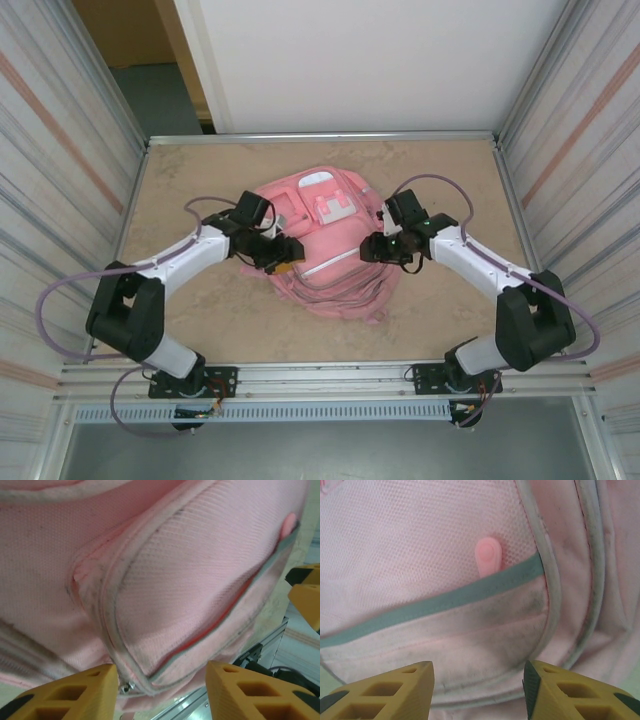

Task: Pack books, pencil case, and school supplies into a backpack

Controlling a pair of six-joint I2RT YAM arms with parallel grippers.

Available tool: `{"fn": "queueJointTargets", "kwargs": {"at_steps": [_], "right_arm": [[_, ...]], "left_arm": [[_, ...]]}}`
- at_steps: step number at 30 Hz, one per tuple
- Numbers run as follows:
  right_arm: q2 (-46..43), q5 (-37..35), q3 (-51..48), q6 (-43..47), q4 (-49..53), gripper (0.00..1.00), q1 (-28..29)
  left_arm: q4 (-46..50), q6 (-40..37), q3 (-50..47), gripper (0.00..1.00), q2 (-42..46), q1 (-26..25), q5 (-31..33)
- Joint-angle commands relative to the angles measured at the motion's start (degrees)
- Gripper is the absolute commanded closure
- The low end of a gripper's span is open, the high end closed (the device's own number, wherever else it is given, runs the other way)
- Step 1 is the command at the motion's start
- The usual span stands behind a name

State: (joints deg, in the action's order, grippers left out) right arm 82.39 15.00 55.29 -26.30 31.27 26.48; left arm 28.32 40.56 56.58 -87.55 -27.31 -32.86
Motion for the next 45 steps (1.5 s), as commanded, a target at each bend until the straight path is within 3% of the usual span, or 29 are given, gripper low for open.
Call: {"fn": "queueJointTargets", "kwargs": {"at_steps": [1,7,16,23,29,33,37,42,45], "right_arm": [[3.2,1.4,0.1,-1.7,-4.9,0.52,-0.7],[8.8,1.0,3.6,0.8,-8.6,0.53,-0.2],[17.7,2.9,12.2,6.6,-13.4,0.55,-0.3],[27.8,4.5,24.2,8.6,-18.1,0.56,-0.1],[17.8,-3.9,20.3,3.9,-19.4,0.53,2.7],[5.7,-11.5,9.8,2.3,-15.9,0.52,8.8],[-2.2,-18.1,1.2,-6.4,-13.1,0.52,20.2],[0.0,-26.6,1.8,-17.9,-11.6,0.53,35.1],[5.1,-31.6,5.7,-21.9,-9.9,0.55,38.1]], "left_arm": [[-3.0,3.8,-1.5,0.58,-1.8,-0.5,2.8],[-5.6,4.6,-1.4,0.66,-5.0,0.0,7.6],[-9.1,7.9,-3.0,0.98,-3.6,0.3,10.3],[-12.0,19.0,-8.4,1.00,1.5,-0.8,9.4],[-13.4,30.0,-8.6,1.00,4.6,-2.4,10.4],[-13.2,34.3,-8.2,1.00,6.4,-2.9,12.5],[-12.8,36.7,-7.6,1.00,6.8,-3.2,11.8],[-13.2,42.1,-8.4,1.00,6.5,-3.4,8.5],[-13.3,42.3,-8.2,1.00,6.5,-3.4,7.6]]}}
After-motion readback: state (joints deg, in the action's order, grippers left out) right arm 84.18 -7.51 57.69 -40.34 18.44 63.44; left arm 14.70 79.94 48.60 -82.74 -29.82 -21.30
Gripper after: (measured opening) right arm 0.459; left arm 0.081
